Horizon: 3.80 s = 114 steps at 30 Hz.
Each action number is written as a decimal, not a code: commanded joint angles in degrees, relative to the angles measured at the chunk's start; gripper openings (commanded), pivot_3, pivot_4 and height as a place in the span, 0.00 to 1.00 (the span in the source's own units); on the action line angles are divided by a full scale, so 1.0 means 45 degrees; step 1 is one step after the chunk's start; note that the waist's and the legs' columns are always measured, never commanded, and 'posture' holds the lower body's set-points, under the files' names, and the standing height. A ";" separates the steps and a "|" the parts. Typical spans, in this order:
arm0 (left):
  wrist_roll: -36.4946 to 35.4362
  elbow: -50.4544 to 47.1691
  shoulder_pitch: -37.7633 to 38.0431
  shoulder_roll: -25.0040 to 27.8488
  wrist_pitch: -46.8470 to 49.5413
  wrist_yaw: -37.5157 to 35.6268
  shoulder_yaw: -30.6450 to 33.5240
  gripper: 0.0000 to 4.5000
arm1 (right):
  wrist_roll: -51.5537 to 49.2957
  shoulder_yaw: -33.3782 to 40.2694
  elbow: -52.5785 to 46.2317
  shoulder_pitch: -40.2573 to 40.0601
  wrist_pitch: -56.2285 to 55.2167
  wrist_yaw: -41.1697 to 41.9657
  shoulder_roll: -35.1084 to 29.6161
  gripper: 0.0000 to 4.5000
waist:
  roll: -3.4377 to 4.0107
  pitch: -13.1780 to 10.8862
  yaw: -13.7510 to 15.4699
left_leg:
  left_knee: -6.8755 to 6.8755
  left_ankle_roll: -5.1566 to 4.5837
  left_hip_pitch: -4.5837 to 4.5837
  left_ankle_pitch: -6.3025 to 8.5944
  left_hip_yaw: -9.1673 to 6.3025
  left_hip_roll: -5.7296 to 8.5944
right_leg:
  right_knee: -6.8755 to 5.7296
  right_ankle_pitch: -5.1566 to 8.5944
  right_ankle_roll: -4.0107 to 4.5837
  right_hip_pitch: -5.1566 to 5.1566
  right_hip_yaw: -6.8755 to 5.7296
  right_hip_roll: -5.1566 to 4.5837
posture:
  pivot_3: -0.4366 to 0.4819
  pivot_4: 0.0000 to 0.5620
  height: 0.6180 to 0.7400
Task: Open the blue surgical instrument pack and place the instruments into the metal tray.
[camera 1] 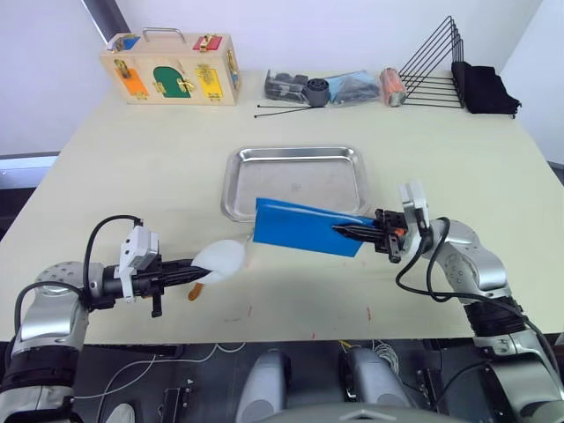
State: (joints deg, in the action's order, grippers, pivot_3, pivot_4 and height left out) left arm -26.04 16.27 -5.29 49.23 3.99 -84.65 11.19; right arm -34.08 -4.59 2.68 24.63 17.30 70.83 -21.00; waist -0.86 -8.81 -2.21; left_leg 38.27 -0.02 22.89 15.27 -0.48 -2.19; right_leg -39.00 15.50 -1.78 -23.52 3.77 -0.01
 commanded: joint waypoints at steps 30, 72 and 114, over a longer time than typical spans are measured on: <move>-0.0534 0.0065 -0.0445 0.1587 0.0813 -0.0493 0.1156 0.01 | 0.2515 -0.0747 0.0872 0.0362 -0.2990 0.0919 -0.0468 0.00 | -0.0007 -0.0011 -0.0031 | 0.0000 0.0000 0.0001 0.0000 0.0010 0.0001 | 0.0000 0.0001 0.0000 -0.0005 -0.0002 0.0007 | 0.48 0.27 1.00; -0.0554 -0.0274 -0.3484 0.0955 0.1218 -0.0573 0.0050 0.98 | 0.3259 -0.1399 0.1380 0.0458 -0.3800 0.0986 -0.0313 0.00 | -0.0027 -0.0052 -0.0031 | 0.0008 0.0001 0.0015 -0.0001 0.0019 0.0008 | -0.0010 -0.0002 0.0001 -0.0010 -0.0014 0.0005 | 0.48 0.27 1.00; -0.0254 -0.1177 -0.3819 -0.2037 0.2226 -0.0287 -0.2061 0.03 | 0.2978 -0.1441 0.0708 0.0360 -0.2568 0.0787 -0.0489 0.00 | -0.0027 -0.0053 -0.0005 | 0.0015 0.0002 0.0012 -0.0001 -0.0017 0.0014 | -0.0020 -0.0002 0.0000 -0.0008 -0.0005 0.0006 | 0.48 0.27 1.00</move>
State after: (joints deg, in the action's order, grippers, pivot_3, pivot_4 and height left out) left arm -26.75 11.96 -22.29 39.43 14.21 -86.21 1.17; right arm -18.71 -11.42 8.82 26.15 4.59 74.14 -22.67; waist -0.99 -9.05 -2.24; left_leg 38.34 -0.01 22.95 15.26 -0.56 -2.13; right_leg -39.09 15.49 -1.77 -23.56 3.75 0.02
